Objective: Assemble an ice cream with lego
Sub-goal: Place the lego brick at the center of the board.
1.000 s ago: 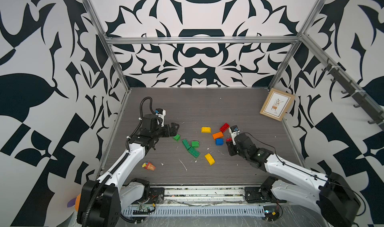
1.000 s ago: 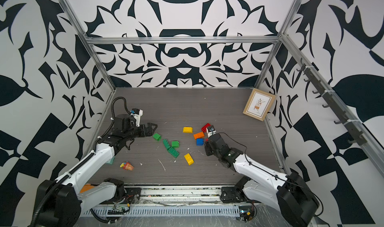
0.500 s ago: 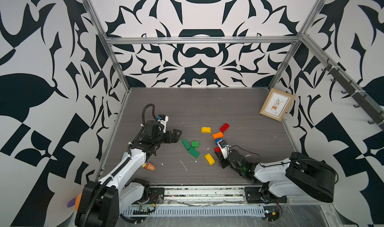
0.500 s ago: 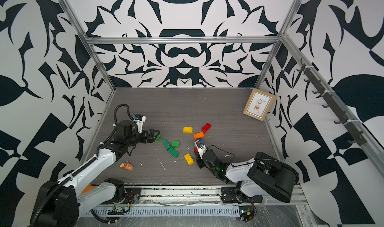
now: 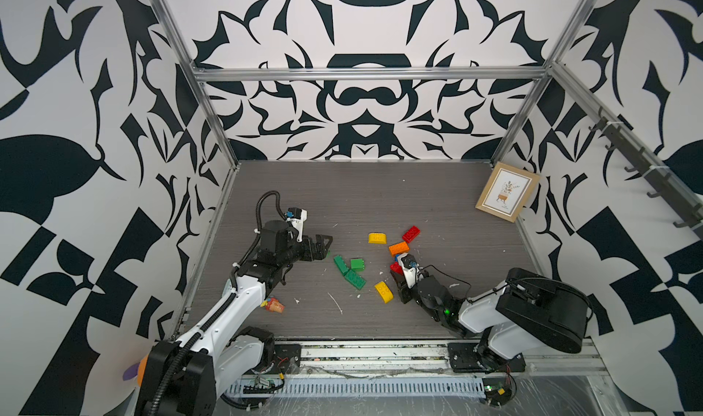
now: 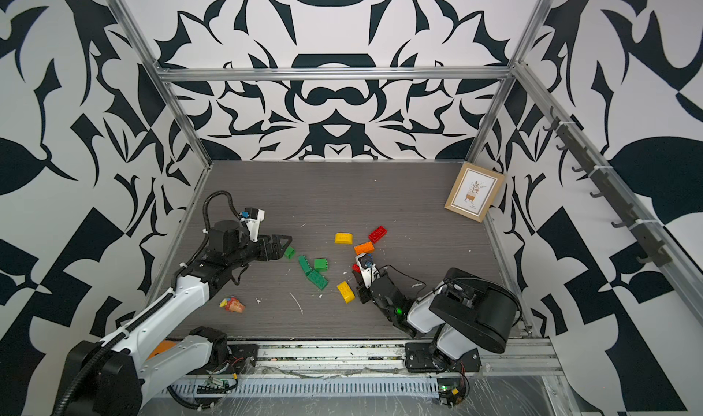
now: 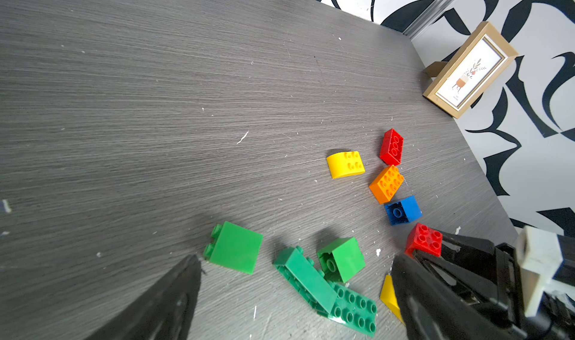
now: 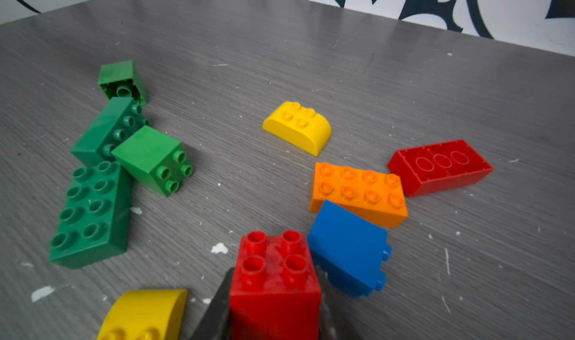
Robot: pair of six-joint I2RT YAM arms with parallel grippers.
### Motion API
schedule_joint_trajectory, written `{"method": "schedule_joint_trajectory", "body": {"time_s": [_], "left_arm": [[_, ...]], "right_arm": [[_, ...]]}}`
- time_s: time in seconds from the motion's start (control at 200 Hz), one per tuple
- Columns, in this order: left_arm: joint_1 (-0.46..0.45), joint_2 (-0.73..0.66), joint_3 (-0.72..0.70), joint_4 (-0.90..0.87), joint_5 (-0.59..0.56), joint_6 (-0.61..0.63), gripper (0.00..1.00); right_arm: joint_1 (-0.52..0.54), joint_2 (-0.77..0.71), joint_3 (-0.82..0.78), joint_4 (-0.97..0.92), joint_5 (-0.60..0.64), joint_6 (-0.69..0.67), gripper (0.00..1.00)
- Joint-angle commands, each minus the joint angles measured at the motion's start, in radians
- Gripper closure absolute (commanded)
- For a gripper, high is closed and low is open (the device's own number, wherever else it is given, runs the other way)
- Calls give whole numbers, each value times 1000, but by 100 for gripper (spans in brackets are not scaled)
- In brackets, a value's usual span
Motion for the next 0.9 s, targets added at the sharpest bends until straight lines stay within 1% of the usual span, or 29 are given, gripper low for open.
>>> {"method": "schedule_joint_trajectory", "body": {"time_s": [0.0,0.275,0.325,0.38,0.45,0.565,0.815,0.895], "left_arm": [[-3,1,-17,19,6,-3,1],[-3,1,-23,25,12,-9,1],[-3,-1,-21,25,15,-9,1],[-3,-2,-20,22,18,-8,1],[-3,-4,-21,22,16,-7,1],[-4,-4,-21,21,12,-6,1],[-4,-3,-27,19,17,-3,1],[-3,-8,-31,18,17,-2,1]], "right_arm": [[6,35,7,107,33,-18,87],[6,229,-54,349,33,25,85],[7,240,-60,345,31,29,84],[5,245,-70,349,34,37,80],[7,245,-80,349,27,49,69],[6,249,-97,349,34,64,58],[11,248,-112,349,44,76,51],[12,226,-112,348,42,84,49]]}}
